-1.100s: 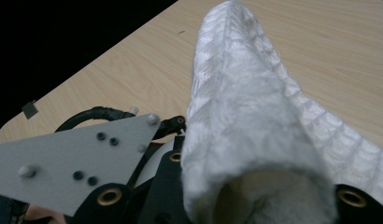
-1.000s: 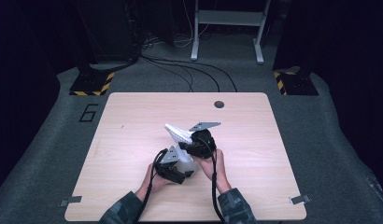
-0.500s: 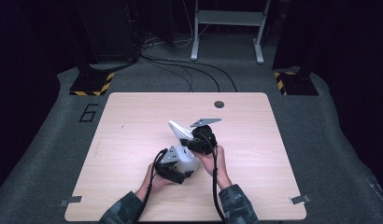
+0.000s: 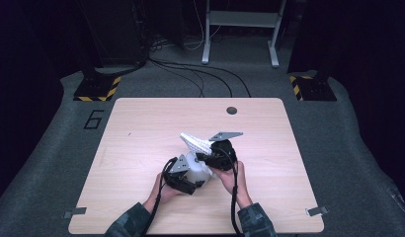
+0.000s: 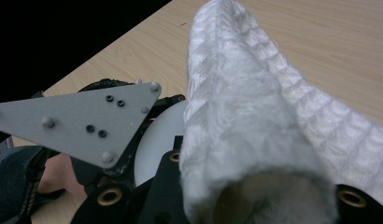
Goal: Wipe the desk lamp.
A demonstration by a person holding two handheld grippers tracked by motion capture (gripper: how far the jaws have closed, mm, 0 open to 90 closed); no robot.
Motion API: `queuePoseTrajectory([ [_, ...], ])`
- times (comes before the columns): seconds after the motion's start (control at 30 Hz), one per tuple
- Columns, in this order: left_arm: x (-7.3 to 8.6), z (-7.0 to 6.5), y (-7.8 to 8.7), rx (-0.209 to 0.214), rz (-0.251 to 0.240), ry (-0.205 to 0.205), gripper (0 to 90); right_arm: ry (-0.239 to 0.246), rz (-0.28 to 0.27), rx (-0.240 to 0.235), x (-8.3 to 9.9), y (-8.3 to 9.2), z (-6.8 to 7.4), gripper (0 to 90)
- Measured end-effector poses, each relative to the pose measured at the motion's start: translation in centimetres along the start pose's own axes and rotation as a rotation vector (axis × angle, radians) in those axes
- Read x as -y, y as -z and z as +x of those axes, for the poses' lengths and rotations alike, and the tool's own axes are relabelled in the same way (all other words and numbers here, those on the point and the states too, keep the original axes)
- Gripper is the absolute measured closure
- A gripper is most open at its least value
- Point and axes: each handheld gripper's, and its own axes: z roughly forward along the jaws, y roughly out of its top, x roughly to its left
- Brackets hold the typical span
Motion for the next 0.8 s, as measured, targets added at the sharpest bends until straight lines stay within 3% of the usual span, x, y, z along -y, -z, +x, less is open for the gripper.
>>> queuePoseTrajectory([
  [0.13,0.0,-0.1,0.0,0.002,-0.001,0.008,7.7,-0.003,-0.013,0.020,-0.5,-0.5,-0.3,85.3],
  [0.3,0.0,-0.1,0.0,0.000,0.000,0.005,7.7,-0.017,-0.023,0.000,-0.7,-1.0,-0.4,85.3],
  [0.37,0.0,0.0,0.0,-0.001,0.000,0.000,7.7,-0.001,-0.016,-0.005,-0.6,-0.9,-0.1,85.3],
  [0.4,0.0,-0.1,-0.1,-0.001,-0.012,0.016,7.7,-0.003,-0.015,-0.001,-0.4,-0.7,0.0,85.3],
  [0.5,0.0,0.0,0.0,0.002,0.003,0.002,7.7,0.012,-0.036,0.014,0.4,0.3,0.0,85.3],
  [0.7,0.0,0.0,0.0,0.001,0.001,0.000,7.7,-0.024,-0.101,0.004,2.7,2.7,-0.8,85.3],
  [0.8,0.0,0.0,0.0,0.001,0.001,0.000,7.7,-0.024,-0.108,0.009,3.7,3.2,-0.8,85.4],
])
